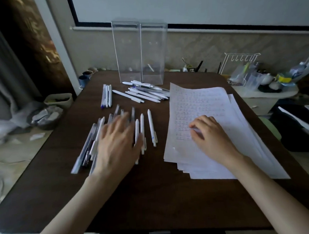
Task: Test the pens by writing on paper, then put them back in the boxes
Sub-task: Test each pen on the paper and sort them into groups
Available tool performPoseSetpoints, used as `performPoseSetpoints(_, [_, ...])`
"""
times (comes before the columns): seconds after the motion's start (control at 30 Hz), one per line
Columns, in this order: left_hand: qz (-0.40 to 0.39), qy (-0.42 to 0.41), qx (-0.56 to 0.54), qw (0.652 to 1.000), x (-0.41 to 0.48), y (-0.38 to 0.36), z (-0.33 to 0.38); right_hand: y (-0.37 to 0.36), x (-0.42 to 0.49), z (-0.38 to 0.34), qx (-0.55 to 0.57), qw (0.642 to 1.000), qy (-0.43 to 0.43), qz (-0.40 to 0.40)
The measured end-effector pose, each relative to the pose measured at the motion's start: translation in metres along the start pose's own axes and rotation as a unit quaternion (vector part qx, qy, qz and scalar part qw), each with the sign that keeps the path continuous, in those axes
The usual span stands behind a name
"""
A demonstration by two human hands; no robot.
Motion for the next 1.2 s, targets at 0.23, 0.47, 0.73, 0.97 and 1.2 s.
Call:
performPoseSetpoints(0.23, [-0.176, -0.085, 0.051, 0.979, 0.041, -0.042, 0.036, 0.000, 0.000, 0.000, -0.010, 1.000, 0.003, -0.001])
performPoseSetpoints(0.47, [-0.231, 0.019, 0.111, 0.967, 0.035, -0.035, 0.002, 0.001, -0.001, 0.000, -0.009, 1.000, -0.005, -0.005])
performPoseSetpoints(0.73, [-0.247, 0.051, 0.056, 0.966, 0.016, -0.015, -0.030, 0.008, 0.007, -0.008, -0.021, 0.999, -0.015, -0.024])
performPoseSetpoints(0.97, [-0.236, 0.035, 0.055, 0.970, 0.010, -0.010, -0.046, -0.012, 0.101, -0.101, 0.118, 0.991, 0.045, -0.039])
performPoseSetpoints(1.2, [-0.199, 0.023, 0.047, 0.979, 0.006, -0.012, -0.050, -0.087, 0.195, -0.200, 0.140, 0.967, 0.116, -0.179])
Point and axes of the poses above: each hand's wrist, its own x-axis towards the middle knuckle, its own y-axis out of the back of the hand, z = x × y, the point moved 4 cm from there along x, towards the middle knuckle, and after that the axes turned 4 degrees about -y, right-handed, at the moved point
